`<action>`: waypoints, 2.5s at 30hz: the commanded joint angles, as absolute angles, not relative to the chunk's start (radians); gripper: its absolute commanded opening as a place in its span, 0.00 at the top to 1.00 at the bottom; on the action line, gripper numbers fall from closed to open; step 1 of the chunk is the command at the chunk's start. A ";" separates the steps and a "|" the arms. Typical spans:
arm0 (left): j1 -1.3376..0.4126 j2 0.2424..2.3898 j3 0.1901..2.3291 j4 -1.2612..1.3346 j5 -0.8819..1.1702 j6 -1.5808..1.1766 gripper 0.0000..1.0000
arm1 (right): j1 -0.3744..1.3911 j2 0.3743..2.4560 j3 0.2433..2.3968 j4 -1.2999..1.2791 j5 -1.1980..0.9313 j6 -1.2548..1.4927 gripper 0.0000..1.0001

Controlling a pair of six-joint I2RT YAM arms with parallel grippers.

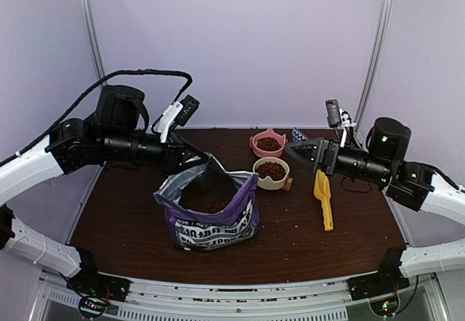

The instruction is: Serve the pet food

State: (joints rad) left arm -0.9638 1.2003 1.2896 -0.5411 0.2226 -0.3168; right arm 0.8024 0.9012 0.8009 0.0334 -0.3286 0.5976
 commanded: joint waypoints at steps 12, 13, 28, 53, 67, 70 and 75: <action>-0.963 1.177 1.336 -0.417 0.237 -0.291 1.00 | 1.027 1.020 0.900 -0.067 -0.380 0.029 0.04; -0.963 1.177 1.335 -0.419 0.239 -0.291 1.00 | 1.027 1.028 0.903 -0.076 -0.370 -0.001 0.04; -0.963 1.194 1.348 -0.442 0.244 -0.287 1.00 | 1.076 1.188 0.984 -0.127 -0.369 -0.320 0.03; -0.990 1.261 1.416 -0.700 0.353 -0.120 0.03 | 1.022 1.153 0.935 0.199 -0.444 0.093 1.00; -1.124 1.368 1.513 -0.915 0.206 0.031 0.31 | 0.917 1.156 0.892 0.313 -0.601 0.300 1.00; -1.140 1.366 1.515 -0.916 0.141 0.044 0.62 | 0.915 1.157 0.890 0.315 -0.608 0.314 1.00; -1.151 1.326 1.511 -0.889 0.066 0.044 1.00 | 0.914 1.159 0.901 0.292 -0.649 0.348 1.00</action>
State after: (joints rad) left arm -1.1316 1.3640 1.4891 -0.8982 0.1177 0.0307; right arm 0.9283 1.1858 0.8574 0.1024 -0.6041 0.2897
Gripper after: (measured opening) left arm 0.050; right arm 0.028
